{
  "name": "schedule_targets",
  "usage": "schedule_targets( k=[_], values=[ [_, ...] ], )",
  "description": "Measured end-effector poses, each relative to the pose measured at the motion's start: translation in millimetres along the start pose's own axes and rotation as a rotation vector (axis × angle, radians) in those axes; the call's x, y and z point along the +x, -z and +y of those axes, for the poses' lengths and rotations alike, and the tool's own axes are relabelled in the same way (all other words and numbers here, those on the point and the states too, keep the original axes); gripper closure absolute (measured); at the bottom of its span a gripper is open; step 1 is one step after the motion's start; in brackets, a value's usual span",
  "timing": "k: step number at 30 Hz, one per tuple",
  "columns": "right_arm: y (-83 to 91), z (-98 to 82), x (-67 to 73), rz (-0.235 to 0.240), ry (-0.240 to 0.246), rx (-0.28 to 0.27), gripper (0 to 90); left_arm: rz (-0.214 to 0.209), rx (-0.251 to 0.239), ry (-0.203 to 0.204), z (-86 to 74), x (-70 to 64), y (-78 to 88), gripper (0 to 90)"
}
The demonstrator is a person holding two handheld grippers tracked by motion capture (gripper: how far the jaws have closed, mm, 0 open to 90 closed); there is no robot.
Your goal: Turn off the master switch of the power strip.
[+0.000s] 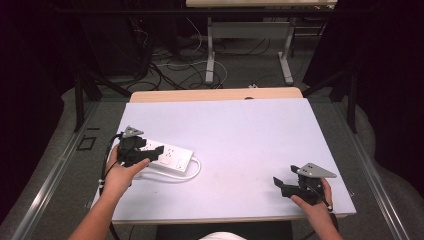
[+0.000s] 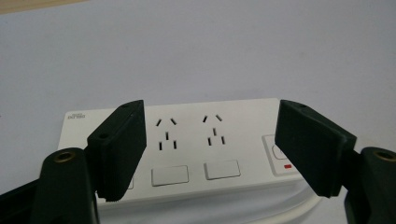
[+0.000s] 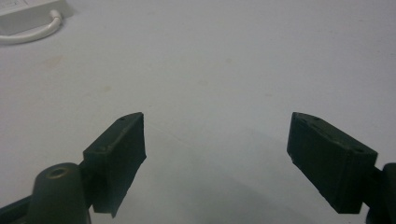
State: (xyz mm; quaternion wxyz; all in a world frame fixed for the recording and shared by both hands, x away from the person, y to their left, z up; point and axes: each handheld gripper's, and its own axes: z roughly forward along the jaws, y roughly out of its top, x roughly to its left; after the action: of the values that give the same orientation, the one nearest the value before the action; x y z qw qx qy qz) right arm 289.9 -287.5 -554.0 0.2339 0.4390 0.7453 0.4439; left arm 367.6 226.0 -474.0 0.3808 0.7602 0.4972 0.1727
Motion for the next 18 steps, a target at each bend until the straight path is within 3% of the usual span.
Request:
schedule_targets(
  k=[7, 10, 16, 18],
  values=[
    [-0.5, -0.1, 0.2, 0.003, 0.0, -0.001, 18.5, 0.019, 0.002, 0.054, -3.0, 8.0, 10.6, 16.5],
    [-0.7, 0.0, -0.1, 0.004, 0.006, -0.002, 18.5, 0.022, -0.009, 0.063, -4.2, 11.5, 15.1, 15.1],
    [-0.7, 0.0, 0.1, 0.003, 0.003, -0.001, 18.5, 0.031, -0.003, 0.067, -6.5, 16.6, 22.1, 4.0],
    [-0.9, 0.0, 0.2, 0.001, 0.003, -0.003, 18.5, 0.034, -0.014, 0.085, -8.4, 17.0, 22.6, 0.2]
  ],
)
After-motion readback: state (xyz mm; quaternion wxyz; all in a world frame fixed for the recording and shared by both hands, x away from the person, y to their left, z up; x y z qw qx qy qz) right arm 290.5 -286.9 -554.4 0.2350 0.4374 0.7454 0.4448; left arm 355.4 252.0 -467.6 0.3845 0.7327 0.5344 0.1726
